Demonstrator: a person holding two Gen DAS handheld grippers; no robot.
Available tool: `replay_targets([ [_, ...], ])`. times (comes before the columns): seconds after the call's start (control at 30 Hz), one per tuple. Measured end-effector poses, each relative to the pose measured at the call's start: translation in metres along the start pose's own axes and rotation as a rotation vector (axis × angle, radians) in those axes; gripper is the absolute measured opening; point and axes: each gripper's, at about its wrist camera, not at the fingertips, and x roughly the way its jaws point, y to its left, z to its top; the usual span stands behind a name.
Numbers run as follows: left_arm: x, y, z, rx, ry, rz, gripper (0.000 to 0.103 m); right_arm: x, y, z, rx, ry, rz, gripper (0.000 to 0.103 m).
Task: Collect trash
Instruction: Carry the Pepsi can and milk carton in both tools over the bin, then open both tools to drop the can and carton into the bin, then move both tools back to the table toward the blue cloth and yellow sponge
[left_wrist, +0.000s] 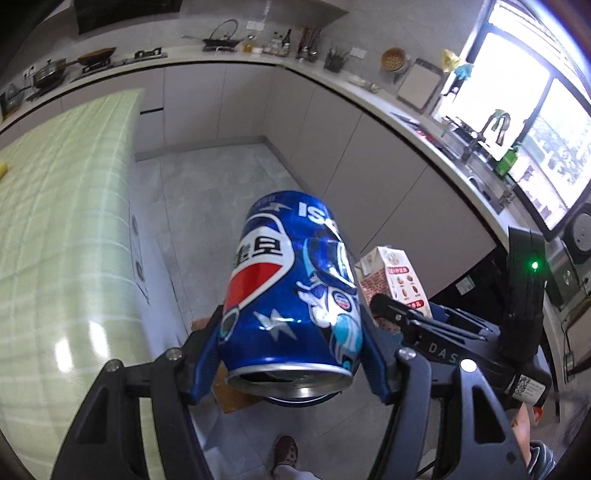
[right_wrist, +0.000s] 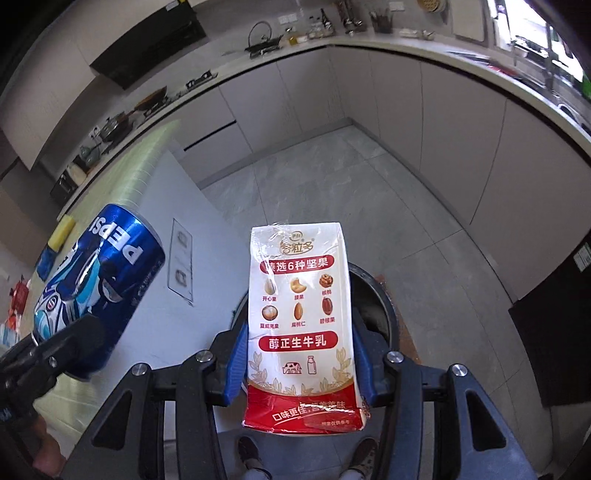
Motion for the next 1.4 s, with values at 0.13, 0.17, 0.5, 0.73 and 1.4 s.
replay_targets([
  [0.13,0.026,-0.006,-0.016,-0.046,0.024,0.077,0.066,0.027,-0.018,0.0,-0.049,0.042,0.024,0.051],
  [0.17,0.032,-0.008,-0.019,-0.053,0.03,0.09,0.066,0.033,-0.021,0.0,-0.06,0.049,0.028,0.051],
  [0.5,0.091,-0.011,-0.044,-0.09,0.105,0.174,0.067,0.096,-0.04,-0.008,-0.11,0.123,0.067,0.054],
  [0.73,0.105,-0.01,-0.044,-0.11,0.176,0.209,0.069,0.077,-0.054,0.002,-0.083,0.065,0.053,0.071],
  [1.4,-0.06,0.007,0.012,-0.045,-0.033,0.104,0.071,-0.038,0.046,0.031,0.011,-0.067,0.041,0.073],
])
